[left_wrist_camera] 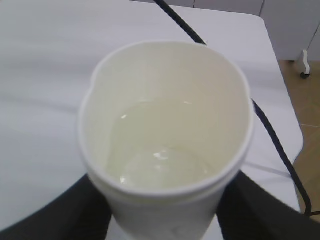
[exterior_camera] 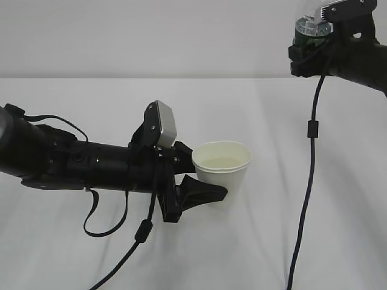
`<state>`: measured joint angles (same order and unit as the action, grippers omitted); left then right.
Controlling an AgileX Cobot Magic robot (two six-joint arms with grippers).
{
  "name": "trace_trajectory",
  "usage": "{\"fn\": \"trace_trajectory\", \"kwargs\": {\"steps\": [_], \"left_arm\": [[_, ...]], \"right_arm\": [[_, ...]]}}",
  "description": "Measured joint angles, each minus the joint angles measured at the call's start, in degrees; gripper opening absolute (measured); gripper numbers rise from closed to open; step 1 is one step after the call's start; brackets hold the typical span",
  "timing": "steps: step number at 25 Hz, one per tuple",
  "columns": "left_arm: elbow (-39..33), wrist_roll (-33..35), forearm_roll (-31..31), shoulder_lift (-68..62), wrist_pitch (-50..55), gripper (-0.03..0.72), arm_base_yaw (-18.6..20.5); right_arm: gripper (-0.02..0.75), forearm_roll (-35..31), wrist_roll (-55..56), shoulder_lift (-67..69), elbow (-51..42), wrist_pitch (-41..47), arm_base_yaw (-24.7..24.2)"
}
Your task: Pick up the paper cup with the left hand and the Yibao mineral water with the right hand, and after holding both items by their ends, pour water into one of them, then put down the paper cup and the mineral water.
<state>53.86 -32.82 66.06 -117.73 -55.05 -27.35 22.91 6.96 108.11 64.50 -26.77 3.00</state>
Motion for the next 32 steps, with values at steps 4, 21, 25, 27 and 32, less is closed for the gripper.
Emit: {"fn": "trace_trajectory", "kwargs": {"steps": [4, 21, 25, 27, 32], "left_arm": [[0.00, 0.00, 0.00, 0.00, 0.00, 0.430, 0.00], [0.00, 0.00, 0.00, 0.00, 0.00, 0.430, 0.00], [0.00, 0.00, 0.00, 0.00, 0.00, 0.430, 0.00], [0.00, 0.00, 0.00, 0.00, 0.00, 0.430, 0.00], [0.00, 0.00, 0.00, 0.00, 0.00, 0.430, 0.00]], "right_arm": [[0.444, -0.59, 0.00, 0.00, -1.11, 1.04, -0.72], [0.444, -10.08, -3.60, 0.00, -15.86, -15.14, -2.18], [0.444, -12.22, -5.67, 0.00, -18.89, -19.31, -2.18], [0.444, -13.06, -6.96, 0.00, -20.45, -21.98, -2.18], [0.444, -15.89, -7.62, 0.00, -22.83, -25.23, -2.18]]}}
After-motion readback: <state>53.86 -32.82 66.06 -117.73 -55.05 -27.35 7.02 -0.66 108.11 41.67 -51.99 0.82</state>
